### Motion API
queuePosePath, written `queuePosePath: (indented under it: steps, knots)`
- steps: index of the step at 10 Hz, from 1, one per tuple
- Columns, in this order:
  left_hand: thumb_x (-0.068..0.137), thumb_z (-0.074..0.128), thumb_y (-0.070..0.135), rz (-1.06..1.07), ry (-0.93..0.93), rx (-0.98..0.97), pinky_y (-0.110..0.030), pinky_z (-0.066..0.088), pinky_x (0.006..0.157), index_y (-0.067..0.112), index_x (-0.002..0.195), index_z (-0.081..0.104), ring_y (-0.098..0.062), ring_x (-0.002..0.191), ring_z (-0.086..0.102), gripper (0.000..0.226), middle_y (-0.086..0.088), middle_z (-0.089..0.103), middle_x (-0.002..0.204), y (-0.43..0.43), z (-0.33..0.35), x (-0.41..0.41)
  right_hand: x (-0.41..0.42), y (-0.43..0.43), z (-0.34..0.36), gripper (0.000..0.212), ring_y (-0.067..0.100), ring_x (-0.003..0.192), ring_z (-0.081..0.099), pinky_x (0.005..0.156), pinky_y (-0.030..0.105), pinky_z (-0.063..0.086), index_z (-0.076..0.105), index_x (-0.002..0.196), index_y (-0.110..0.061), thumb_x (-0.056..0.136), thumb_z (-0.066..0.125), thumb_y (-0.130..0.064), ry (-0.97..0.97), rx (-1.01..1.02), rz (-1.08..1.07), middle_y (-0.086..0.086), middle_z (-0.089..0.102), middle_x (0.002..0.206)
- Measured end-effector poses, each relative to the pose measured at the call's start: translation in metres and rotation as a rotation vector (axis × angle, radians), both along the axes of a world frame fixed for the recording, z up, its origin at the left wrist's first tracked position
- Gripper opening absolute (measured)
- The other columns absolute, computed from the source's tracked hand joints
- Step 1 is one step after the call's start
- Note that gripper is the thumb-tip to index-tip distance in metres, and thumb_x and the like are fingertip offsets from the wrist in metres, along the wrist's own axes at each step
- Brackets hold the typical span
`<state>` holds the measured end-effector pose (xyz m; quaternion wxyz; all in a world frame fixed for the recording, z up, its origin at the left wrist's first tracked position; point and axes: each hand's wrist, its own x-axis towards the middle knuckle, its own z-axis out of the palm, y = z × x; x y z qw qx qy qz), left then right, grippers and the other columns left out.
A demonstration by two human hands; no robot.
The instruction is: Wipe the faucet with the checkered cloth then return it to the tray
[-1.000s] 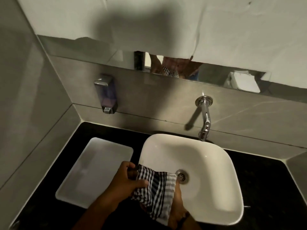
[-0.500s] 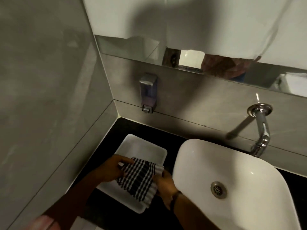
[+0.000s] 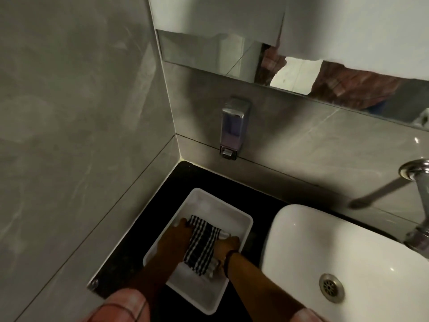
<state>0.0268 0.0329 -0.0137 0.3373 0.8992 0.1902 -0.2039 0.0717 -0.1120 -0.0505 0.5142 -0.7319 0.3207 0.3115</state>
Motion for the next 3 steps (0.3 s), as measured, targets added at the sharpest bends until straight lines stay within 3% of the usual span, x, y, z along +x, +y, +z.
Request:
queuePosePath:
  steps: [1, 2, 3]
  knots:
    - [0.052, 0.101, 0.039, 0.045, -0.127, -0.123, -0.02, 0.059, 0.058, 0.017, 0.097, 0.081, -0.014, 0.068, 0.075, 0.054, -0.006, 0.076, 0.099, 0.012, 0.001, 0.008, -0.008, -0.003, 0.022, 0.082, 0.033, 0.138, 0.047, 0.118, 0.042, 0.039, 0.015, 0.161, -0.01, 0.096, 0.064, -0.018, -0.052, 0.157, -0.11, 0.012, 0.041, 0.157]
    - [0.073, 0.09, 0.04, 0.056, -0.199, -0.008, -0.032, 0.063, 0.078, 0.011, 0.13, 0.067, -0.025, 0.098, 0.075, 0.067, -0.015, 0.067, 0.132, -0.004, 0.01, 0.014, -0.011, -0.016, 0.038, 0.088, 0.031, 0.134, 0.051, 0.112, 0.042, 0.046, 0.007, 0.162, -0.012, 0.095, 0.064, -0.014, -0.114, 0.225, -0.08, 0.012, 0.045, 0.154]
    - [0.084, 0.08, 0.04, 0.073, -0.116, 0.025, -0.039, 0.063, 0.081, 0.016, 0.143, 0.054, -0.03, 0.113, 0.068, 0.07, -0.016, 0.051, 0.152, -0.028, 0.034, 0.006, -0.02, -0.045, 0.073, 0.068, 0.032, 0.122, 0.058, 0.095, 0.037, 0.053, 0.032, 0.153, -0.01, 0.093, 0.063, -0.006, -0.195, 0.263, 0.003, 0.014, 0.056, 0.141]
